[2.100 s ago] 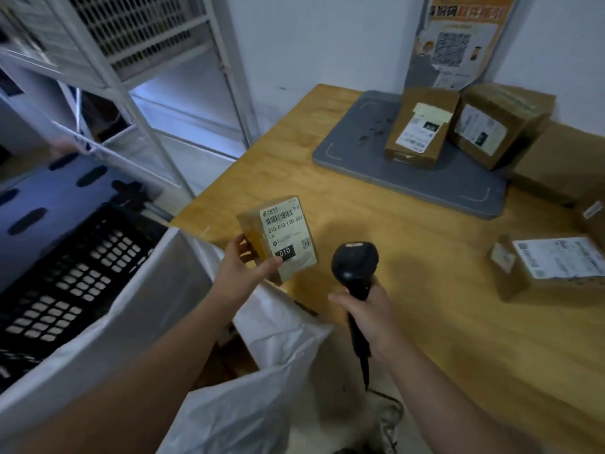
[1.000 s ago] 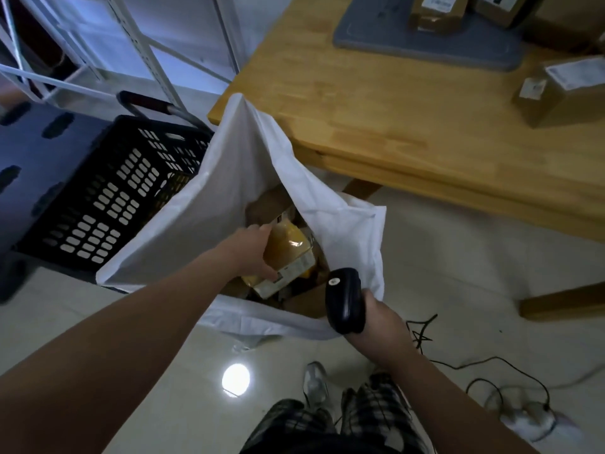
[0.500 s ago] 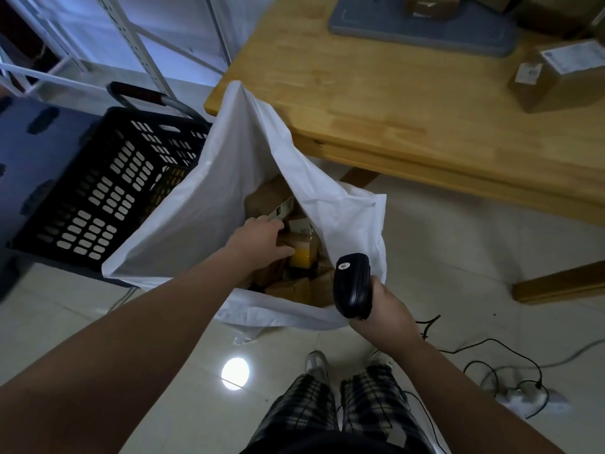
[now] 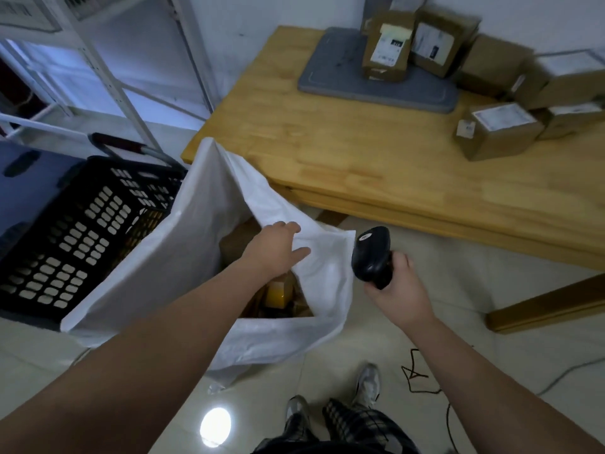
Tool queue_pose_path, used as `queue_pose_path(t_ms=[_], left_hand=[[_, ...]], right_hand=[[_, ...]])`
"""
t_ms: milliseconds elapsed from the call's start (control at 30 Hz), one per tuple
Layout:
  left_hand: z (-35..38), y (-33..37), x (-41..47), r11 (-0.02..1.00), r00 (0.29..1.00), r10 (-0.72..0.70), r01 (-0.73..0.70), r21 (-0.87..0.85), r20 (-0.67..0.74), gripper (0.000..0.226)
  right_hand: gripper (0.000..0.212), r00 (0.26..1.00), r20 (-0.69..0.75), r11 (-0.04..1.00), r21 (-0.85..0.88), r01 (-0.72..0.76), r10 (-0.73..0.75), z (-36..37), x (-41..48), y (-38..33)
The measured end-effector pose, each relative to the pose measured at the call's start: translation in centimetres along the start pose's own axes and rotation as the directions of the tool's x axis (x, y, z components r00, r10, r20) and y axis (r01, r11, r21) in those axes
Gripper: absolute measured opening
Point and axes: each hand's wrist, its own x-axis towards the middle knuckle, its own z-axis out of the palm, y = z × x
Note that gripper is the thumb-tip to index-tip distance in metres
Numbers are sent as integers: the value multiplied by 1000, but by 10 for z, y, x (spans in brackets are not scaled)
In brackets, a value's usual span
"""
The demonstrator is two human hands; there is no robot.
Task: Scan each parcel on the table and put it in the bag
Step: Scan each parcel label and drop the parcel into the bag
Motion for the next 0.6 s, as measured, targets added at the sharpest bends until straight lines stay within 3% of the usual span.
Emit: queue_pose_path(t_ms=[333,467,600], left_hand=[[-9,136,132,987,987,159,-158,23,-41,56],[-9,207,207,983,980,186,-184,26,-69,57],[-4,279,270,981,979,189,-191,-16,-71,61]], right_hand=[[29,962,-237,974,210,-86,136,-126,111,65],[28,956,-253,949,307,-69,152,-184,176,97],[31,961,-237,955,288,-69,141,-244,231,128]])
